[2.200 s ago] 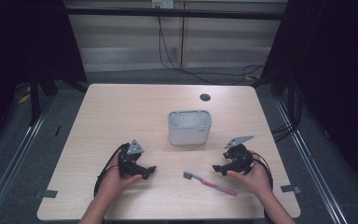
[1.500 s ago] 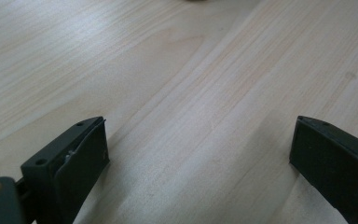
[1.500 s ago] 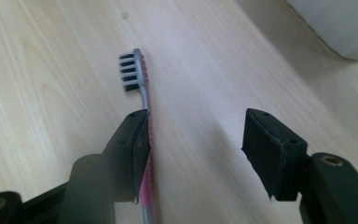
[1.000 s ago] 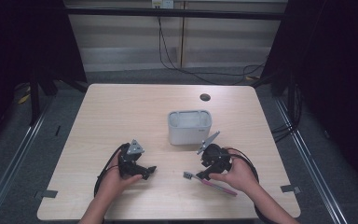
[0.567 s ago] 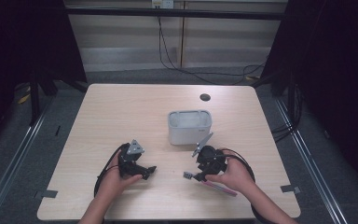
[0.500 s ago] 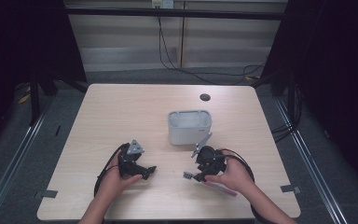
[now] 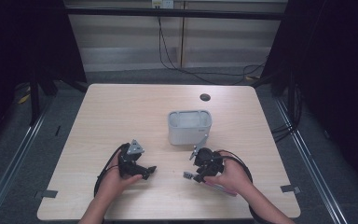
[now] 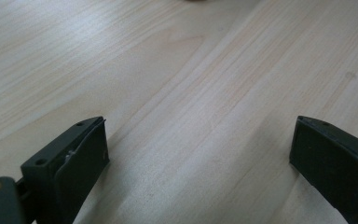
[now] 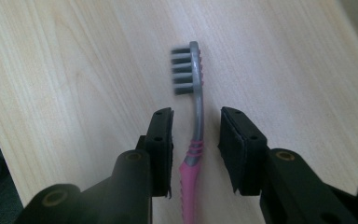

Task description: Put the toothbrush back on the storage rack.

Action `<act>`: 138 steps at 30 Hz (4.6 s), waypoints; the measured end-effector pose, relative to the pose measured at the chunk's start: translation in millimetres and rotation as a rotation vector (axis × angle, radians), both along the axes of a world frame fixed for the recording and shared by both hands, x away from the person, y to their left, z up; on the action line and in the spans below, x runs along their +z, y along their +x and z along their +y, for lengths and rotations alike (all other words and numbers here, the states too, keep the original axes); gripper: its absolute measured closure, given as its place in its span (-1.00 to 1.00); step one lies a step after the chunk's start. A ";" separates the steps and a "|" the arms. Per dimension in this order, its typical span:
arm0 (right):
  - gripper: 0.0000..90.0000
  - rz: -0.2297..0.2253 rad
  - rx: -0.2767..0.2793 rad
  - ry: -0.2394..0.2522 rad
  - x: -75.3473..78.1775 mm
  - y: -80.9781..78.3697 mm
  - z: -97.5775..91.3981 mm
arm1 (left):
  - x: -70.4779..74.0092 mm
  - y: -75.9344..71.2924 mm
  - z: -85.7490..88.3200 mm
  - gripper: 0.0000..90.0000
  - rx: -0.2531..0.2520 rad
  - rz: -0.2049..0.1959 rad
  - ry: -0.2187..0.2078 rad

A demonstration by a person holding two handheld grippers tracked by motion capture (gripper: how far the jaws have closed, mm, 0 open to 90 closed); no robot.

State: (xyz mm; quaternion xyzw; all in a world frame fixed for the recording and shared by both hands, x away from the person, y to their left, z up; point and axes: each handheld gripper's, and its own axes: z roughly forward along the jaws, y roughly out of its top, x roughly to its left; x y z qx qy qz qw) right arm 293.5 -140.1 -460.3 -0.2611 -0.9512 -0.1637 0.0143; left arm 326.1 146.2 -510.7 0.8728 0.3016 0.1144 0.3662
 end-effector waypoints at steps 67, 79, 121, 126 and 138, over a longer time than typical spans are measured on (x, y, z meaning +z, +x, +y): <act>0.89 -0.150 -0.155 0.283 63.0 12.1 -40.1 | 0.1 0.1 0.2 -0.91 -0.003 0.000 0.004; 0.89 -0.188 -0.197 0.367 75.5 16.6 -48.5 | 0.1 0.1 0.1 -0.91 -0.003 0.001 0.003; 0.88 -0.312 -0.337 0.637 104.5 30.6 -71.6 | 0.1 0.2 0.2 -0.91 -0.005 0.001 0.004; 0.88 -0.328 -0.345 0.660 106.8 31.8 -73.1 | 0.2 0.2 0.2 -0.91 -0.004 0.000 0.005; 0.88 -0.363 -0.355 0.735 115.0 35.0 -75.8 | 0.2 0.2 0.3 -0.91 -0.004 -0.001 0.006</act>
